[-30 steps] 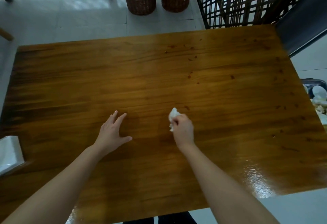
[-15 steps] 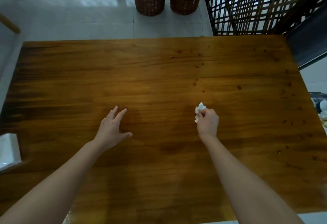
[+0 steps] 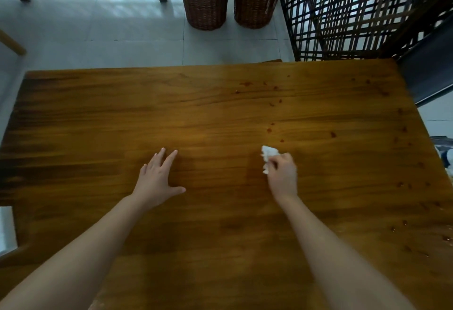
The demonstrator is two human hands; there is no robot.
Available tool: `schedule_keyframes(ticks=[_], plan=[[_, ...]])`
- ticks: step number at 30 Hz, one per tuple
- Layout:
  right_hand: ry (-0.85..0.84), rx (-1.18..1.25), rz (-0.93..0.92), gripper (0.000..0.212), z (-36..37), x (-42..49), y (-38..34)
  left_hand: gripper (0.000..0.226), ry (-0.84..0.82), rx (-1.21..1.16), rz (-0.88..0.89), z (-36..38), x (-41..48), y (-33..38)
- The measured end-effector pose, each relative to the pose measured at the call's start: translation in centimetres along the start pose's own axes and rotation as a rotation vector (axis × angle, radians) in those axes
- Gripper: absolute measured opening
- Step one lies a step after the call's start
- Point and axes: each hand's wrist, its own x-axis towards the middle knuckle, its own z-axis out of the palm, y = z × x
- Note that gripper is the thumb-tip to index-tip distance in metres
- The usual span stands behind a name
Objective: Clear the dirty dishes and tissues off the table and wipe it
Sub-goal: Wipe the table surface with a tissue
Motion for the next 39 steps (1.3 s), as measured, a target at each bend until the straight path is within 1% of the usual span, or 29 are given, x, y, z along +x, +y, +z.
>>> schedule_keyframes(ticks=[1,3,8,11,13,16,17,18,21,24,26,30,34,36,39], plan=[[0.045,-0.006,0.05,0.019,-0.8,1.1,0.6,0.105,-0.001,0.003,0.006,-0.3,0.4,-0.1],[0.085,-0.031,0.113,0.019,-1.8,2.7,1.5,0.104,0.007,0.01,0.015,-0.8,1.2,-0.2],[0.153,-0.002,0.145,0.019,-0.2,3.0,0.3,0.104,0.002,0.039,0.006,-1.3,3.3,-0.4],[0.117,0.002,0.065,0.019,1.7,2.0,-1.2,0.105,-0.003,0.053,0.009,-1.5,4.3,-0.3],[0.077,0.0,0.006,0.024,2.1,1.6,-1.4,0.106,-0.005,0.061,0.012,-1.7,5.0,-0.3],[0.017,0.011,-0.106,0.025,1.1,2.0,-0.4,0.108,-0.009,0.049,0.024,-2.2,5.9,-0.4],[0.025,0.002,-0.113,0.023,0.4,2.6,0.1,0.108,-0.011,0.043,0.032,-2.4,6.2,-0.5],[0.063,0.001,-0.083,0.021,-0.4,3.3,0.6,0.109,-0.012,0.038,0.041,-2.7,6.5,-0.7],[0.216,0.011,0.085,0.018,-2.5,6.1,1.7,0.108,-0.02,0.038,0.061,-3.1,7.1,-1.0],[0.279,0.036,0.164,0.018,-2.6,7.2,1.7,0.109,-0.035,0.061,0.083,-3.2,7.5,-0.9],[0.265,0.046,0.135,0.017,-1.1,6.9,0.1,0.111,-0.04,0.077,0.087,-3.2,7.9,-0.6],[0.121,0.056,-0.033,0.018,2.5,5.8,-3.1,0.111,-0.041,0.138,0.077,-3.5,9.1,-0.2],[0.079,0.014,-0.13,0.017,1.9,6.4,-2.2,0.111,-0.058,0.206,0.092,-4.2,10.8,-0.2],[0.144,-0.002,-0.084,0.015,0.5,8.3,-1.3,0.111,-0.068,0.243,0.092,-4.6,11.6,-0.3],[0.215,-0.013,0.05,0.017,-1.1,11.0,-0.7,0.11,-0.122,0.267,0.052,-5.1,12.4,-0.3]])
